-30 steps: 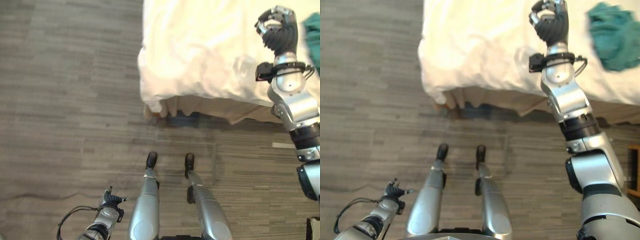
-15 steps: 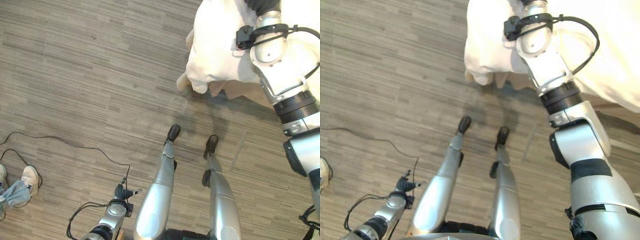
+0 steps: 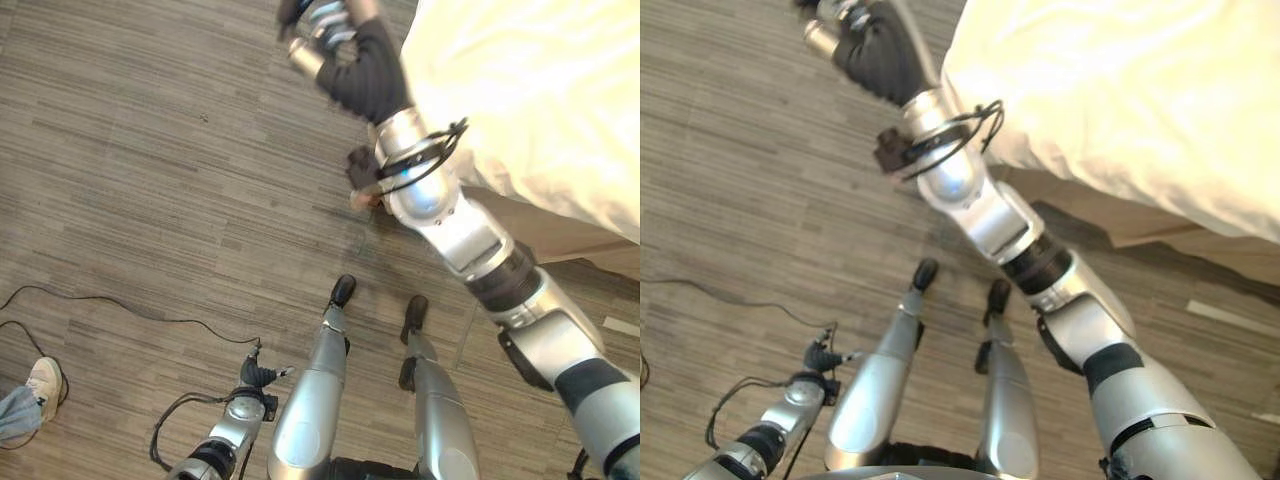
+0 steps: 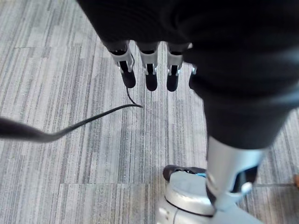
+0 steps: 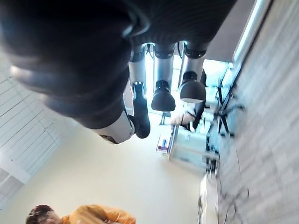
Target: Tidy up the quilt and then pick up the clothes from the bed and put them into the laundry hamper.
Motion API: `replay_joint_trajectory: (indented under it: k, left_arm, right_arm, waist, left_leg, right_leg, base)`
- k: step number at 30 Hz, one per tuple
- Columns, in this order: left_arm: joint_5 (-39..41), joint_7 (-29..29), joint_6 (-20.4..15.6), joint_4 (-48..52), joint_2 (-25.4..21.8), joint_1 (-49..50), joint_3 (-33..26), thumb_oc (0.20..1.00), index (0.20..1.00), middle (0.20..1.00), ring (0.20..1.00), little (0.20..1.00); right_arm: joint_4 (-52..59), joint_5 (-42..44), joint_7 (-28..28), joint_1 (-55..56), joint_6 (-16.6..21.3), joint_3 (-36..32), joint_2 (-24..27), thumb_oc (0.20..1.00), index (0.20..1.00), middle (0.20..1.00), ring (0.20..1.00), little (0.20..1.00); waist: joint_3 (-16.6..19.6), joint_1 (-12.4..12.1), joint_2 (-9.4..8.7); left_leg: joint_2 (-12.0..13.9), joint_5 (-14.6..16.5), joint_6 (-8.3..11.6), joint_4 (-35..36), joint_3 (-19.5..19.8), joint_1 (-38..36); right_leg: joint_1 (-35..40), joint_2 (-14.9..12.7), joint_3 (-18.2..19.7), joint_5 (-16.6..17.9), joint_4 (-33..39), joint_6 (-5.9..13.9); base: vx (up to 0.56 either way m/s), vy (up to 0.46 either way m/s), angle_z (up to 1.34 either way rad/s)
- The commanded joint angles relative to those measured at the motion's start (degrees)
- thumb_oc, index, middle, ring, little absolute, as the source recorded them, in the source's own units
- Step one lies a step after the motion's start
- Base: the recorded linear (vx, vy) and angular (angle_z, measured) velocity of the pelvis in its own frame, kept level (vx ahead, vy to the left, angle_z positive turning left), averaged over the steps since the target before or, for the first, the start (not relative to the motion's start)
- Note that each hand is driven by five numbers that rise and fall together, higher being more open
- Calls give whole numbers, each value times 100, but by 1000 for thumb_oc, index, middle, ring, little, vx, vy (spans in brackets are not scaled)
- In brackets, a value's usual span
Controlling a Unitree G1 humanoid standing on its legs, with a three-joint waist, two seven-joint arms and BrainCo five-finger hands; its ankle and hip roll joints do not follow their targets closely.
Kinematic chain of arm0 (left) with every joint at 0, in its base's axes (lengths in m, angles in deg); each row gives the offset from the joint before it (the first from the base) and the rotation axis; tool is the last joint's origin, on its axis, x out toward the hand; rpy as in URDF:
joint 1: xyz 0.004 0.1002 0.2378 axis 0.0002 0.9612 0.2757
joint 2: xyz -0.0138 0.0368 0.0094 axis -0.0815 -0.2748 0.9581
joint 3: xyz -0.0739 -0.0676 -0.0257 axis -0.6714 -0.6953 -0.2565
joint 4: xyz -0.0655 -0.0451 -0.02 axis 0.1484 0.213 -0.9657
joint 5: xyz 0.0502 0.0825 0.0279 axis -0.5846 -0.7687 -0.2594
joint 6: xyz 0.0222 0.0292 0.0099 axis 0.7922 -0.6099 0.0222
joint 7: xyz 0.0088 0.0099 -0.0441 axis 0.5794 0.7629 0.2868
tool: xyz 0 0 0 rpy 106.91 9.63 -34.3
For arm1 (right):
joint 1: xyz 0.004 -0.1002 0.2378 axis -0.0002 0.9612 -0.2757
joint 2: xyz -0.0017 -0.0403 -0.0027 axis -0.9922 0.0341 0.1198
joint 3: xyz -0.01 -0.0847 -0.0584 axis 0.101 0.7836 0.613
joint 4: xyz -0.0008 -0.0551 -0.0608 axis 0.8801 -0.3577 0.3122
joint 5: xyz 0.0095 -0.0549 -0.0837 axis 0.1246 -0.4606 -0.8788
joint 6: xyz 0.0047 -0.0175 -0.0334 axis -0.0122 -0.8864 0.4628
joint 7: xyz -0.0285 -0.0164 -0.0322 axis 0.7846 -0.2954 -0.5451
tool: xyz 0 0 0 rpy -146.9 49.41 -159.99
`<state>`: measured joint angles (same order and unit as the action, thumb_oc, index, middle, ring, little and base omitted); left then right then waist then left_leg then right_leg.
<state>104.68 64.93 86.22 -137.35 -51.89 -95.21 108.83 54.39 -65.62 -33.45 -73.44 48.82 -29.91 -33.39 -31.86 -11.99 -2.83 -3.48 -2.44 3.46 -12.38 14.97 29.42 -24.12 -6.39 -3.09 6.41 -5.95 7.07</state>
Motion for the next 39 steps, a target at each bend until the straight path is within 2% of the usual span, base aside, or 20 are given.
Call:
replay_joint_trajectory:
  k: [1, 3, 4, 6, 7, 8, 13, 17, 20, 21, 25, 29, 31, 32, 35, 36, 37, 38, 39]
  left_arm:
    - [-338, 155, 300, -146, -250, 507, -145, 1000, 1000, 1000, 1000, 1000]
    - [-374, 231, 339, -140, -313, 536, -197, 1000, 1000, 1000, 1000, 1000]
    - [-375, 262, 367, -138, -346, 583, -238, 1000, 1000, 1000, 1000, 1000]
    - [-274, 231, 318, -91, -346, 716, -231, 1000, 1000, 1000, 1000, 1000]
    - [-259, 223, 309, -81, -344, 723, -232, 1000, 1000, 1000, 1000, 1000]
    - [-201, 169, 241, -47, -323, 792, -207, 1000, 1000, 1000, 1000, 1000]
    - [172, 99, -35, 242, -262, 1121, 64, 1000, 1000, 1000, 1000, 1000]
    - [463, 71, -224, 308, -152, 1213, 130, 1000, 1000, 1000, 1000, 1000]
    - [564, 99, -324, 396, -62, 1319, 144, 1000, 1000, 1000, 1000, 1000]
    - [623, 131, -403, 402, -26, 1394, 119, 1000, 1000, 1000, 1000, 1000]
    - [673, 156, -460, 348, 74, 1477, -29, 1000, 1000, 1000, 1000, 1000]
    - [633, 173, -333, 161, 101, 1458, -311, 1000, 1000, 1000, 1000, 1000]
    - [609, 191, -241, 124, 89, 1416, -415, 1000, 1000, 1000, 1000, 1000]
    - [585, 200, -100, 55, 84, 1322, -534, 1000, 1000, 1000, 1000, 1000]
    - [528, 163, 92, -177, 155, 1241, -712, 1000, 1000, 1000, 1000, 1000]
    - [543, 87, 176, -238, 199, 1218, -753, 1000, 1000, 1000, 1000, 1000]
    - [599, 22, 238, -300, 235, 1200, -776, 1000, 1000, 1000, 1000, 1000]
    - [658, -88, 302, -473, 338, 1150, -806, 1000, 1000, 1000, 1000, 1000]
    - [699, -157, 372, -564, 415, 1121, -820, 1000, 1000, 1000, 1000, 1000]
  right_arm:
    - [-306, -60, -562, -192, -78, -515, 644, 200, 200, 200, 200, 200]
    - [-668, 219, -584, -315, -101, -583, 1020, 200, 200, 200, 200, 200]
    - [-1038, 497, -602, -416, -230, -617, 1388, 200, 200, 200, 200, 200]
    - [-1446, 833, -589, -470, -355, -579, 1788, 200, 200, 200, 200, 200]
    - [-1486, 854, -590, -481, -365, -576, 1832, 200, 200, 200, 200, 200]
    - [-1682, 993, -624, -489, -542, -562, 1989, 200, 200, 200, 200, 200]
    - [-2603, 1556, -746, -294, -322, -544, 2512, 200, 200, 200, 200, 200]
    - [-2952, 1734, -673, 63, -217, -707, 2645, 200, 200, 200, 200, 200]
    - [-3115, 2059, -672, 697, -97, -1113, 2780, 200, 200, 200, 200, 200]
    - [-3154, 2213, -648, 1207, 95, -1441, 2832, 200, 200, 200, 200, 200]
    - [-3167, 2450, -705, 2512, 472, -2218, 2769, 200, 200, 200, 200, 200]
    - [-3202, 2736, -626, 4435, 972, -3194, 2452, 200, 200, 200, 200, 200]
    - [-3155, 2778, -561, 4746, 954, -3303, 2321, 200, 200, 200, 200, 200]
    - [-3140, 2700, -355, 5084, 872, -3350, 2146, 200, 200, 200, 200, 200]
    - [-2921, 2324, -94, 5755, 764, -3180, 1791, 200, 200, 200, 200, 200]
    - [-2823, 2475, 26, 6009, 697, -3071, 1599, 263, 263, 263, 263, 263]
    - [-2846, 2435, 147, 6158, 603, -2971, 1423, 576, 576, 576, 576, 576]
    - [-3029, 2275, 308, 6345, 449, -2715, 1036, 1000, 1000, 1000, 1000, 1000]
    - [-3189, 2133, 483, 6399, 215, -2520, 847, 1000, 1000, 1000, 1000, 1000]
  waist:
    - [207, -96, 11]
    - [207, -73, 38]
    - [207, -30, 76]
    - [206, 17, 162]
    - [206, 30, 170]
    - [206, 70, 228]
    - [206, 240, 505]
    - [206, 361, 657]
    - [206, 499, 760]
    - [206, 594, 790]
    - [206, 793, 743]
    - [206, 1095, 530]
    - [206, 1161, 464]
    - [207, 1250, 386]
    - [547, 1366, 260]
    - [681, 1402, 209]
    - [786, 1429, 160]
    - [1026, 1458, 109]
    - [1164, 1463, 84]
  left_leg:
    - [180, 95, -279, -18, -171, 23]
    - [191, 82, -262, -30, -160, 42]
    - [189, 36, -241, -45, -136, 132]
    - [204, 16, -213, -41, -112, 273]
    - [199, -17, -211, -30, -105, 318]
    - [201, -65, -203, -2, -99, 467]
    - [278, -159, -131, 73, -196, 925]
    - [308, -171, -104, 61, -294, 1114]
    - [328, -135, -93, 40, -392, 1148]
    - [340, -110, -90, 61, -438, 1094]
    - [389, -81, -112, 208, -525, 822]
    - [481, -20, -141, 468, -629, 105]
    - [501, -13, -138, 513, -650, -82]
    - [518, 31, -129, 537, -668, -365]
    - [539, 98, -136, 614, -678, -719]
    - [567, 113, -118, 663, -688, -866]
    - [587, 140, -112, 682, -709, -1004]
    - [596, 133, -105, 769, -719, -1192]
    - [591, 133, -112, 835, -728, -1344]
  right_leg:
    - [110, -309, 229, -141, -285, 132]
    - [68, -289, 243, -147, -329, 127]
    - [-65, -274, 239, -139, -401, 117]
    - [-302, -227, 245, -183, -520, 76]
    - [-357, -228, 242, -167, -529, 73]
    - [-568, -208, 240, -178, -599, 41]
    - [-1244, -113, 245, -307, -873, -102]
    - [-1549, -74, 289, -374, -1016, -174]
    - [-1686, -61, 333, -417, -1088, -237]
    - [-1684, -53, 365, -430, -1088, -256]
    - [-1480, -30, 438, -427, -984, -271]
    - [-830, 7, 553, -384, -763, -207]
    - [-644, 19, 589, -353, -697, -180]
    - [-356, 42, 648, -347, -631, -148]
    - [11, 89, 788, -339, -456, -102]
    - [189, 86, 805, -347, -366, -93]
    - [339, 88, 820, -351, -301, -84]
    - [568, 93, 825, -346, -168, -73]
    - [738, 95, 829, -343, -71, -67]
  base:
    - [64, -136, 0]
    - [29, -100, -3]
    - [19, -98, -5]
    - [10, -95, -7]
    - [-1, -115, -8]
    - [-19, -84, -10]
    - [-35, -35, -13]
    - [-25, 42, -12]
    - [-14, 111, -5]
    - [-8, 120, -4]
    - [-18, 108, -6]
    - [-41, 64, -5]
    - [-49, 49, -7]
    - [-26, 85, -16]
    - [26, 63, -25]
    - [28, 42, -36]
    - [52, 43, -32]
    - [60, 48, -30]
    - [47, 52, -23]
